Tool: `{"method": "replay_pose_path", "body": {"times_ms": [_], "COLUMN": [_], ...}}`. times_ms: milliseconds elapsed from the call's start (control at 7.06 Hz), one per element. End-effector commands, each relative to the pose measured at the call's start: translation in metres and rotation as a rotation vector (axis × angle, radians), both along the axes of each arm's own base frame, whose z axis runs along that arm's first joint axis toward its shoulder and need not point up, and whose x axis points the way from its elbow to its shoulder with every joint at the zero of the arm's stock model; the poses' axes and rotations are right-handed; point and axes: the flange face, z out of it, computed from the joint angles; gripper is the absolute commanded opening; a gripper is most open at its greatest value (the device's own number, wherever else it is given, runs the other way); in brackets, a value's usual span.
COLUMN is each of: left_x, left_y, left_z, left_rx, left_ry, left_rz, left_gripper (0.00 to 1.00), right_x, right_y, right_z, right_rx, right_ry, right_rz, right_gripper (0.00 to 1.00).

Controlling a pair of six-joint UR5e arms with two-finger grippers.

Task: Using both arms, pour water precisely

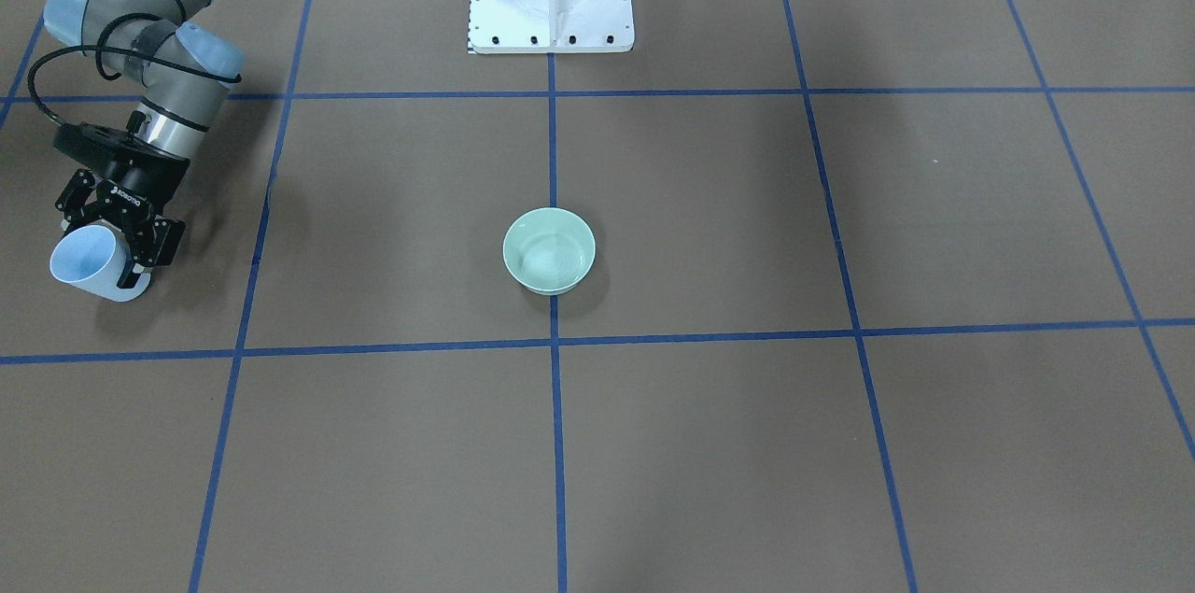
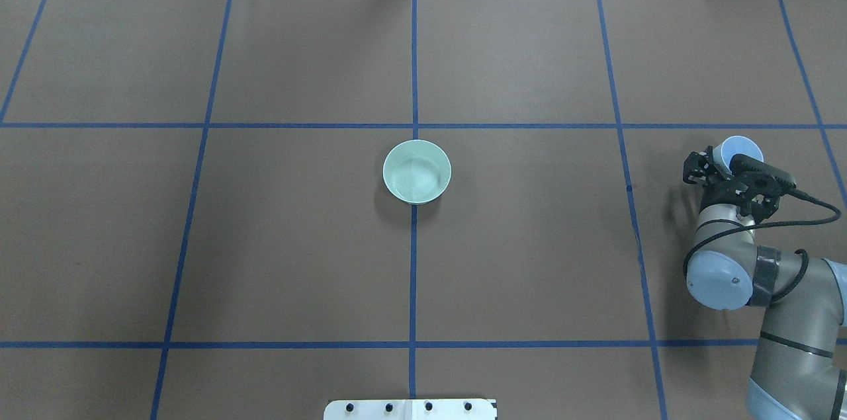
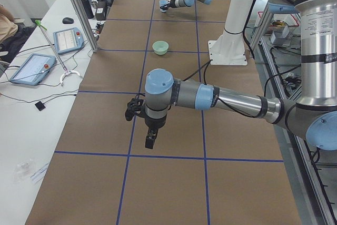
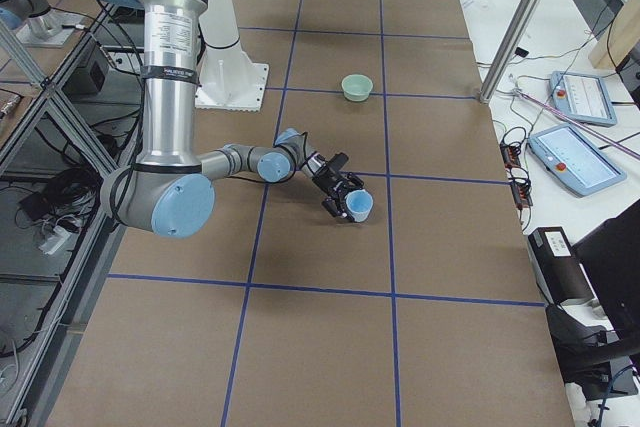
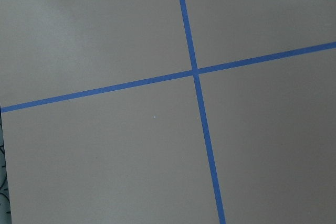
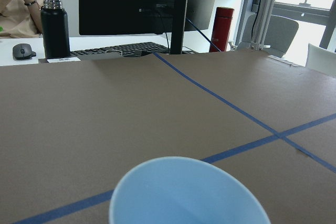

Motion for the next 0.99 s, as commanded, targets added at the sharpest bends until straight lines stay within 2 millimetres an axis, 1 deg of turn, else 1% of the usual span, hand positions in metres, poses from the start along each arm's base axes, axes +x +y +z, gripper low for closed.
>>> {"method": "replay_pose_path", "body": {"times_ms": [0, 142, 283, 425, 567, 708, 850], "left_x": [0.0, 0.0, -0.001, -0.005, -0.018, -0.022, -0.041], "left_y": [0.0, 0.001, 0.002, 0.01, 0.018, 0.03, 0.039], "left_z": [0.003, 0.004, 0.005, 0.015, 0.019, 0.028, 0.035], "left_rx": [-0.005, -0.008, -0.022, -0.045, -0.067, -0.114, -0.174], "left_ry": [0.0, 0.0, 0.002, 0.004, 0.032, 0.085, 0.098], "left_rz": [0.0, 0.0, -0.009, -0.022, -0.054, -0.074, -0.127], "left_gripper": [1.0, 1.0, 1.0, 1.0, 1.0, 1.0, 1.0], "right_x": [0.004, 0.007, 0.014, 0.012, 0.013, 0.014, 0.013], "right_y": [-0.004, -0.008, -0.02, -0.03, -0.034, -0.042, -0.046], "right_z": [0.001, -0.002, -0.01, -0.025, -0.038, -0.062, -0.074], "right_rx": [0.008, 0.009, 0.007, 0.02, 0.064, 0.137, 0.145], "right_ry": [0.01, 0.006, 0.036, 0.051, 0.019, -0.005, -0.038], "right_rz": [0.01, 0.017, 0.005, -0.026, -0.077, -0.144, -0.206], "right_gripper": [0.0, 0.0, 0.0, 0.0, 0.0, 0.0, 0.0]}}
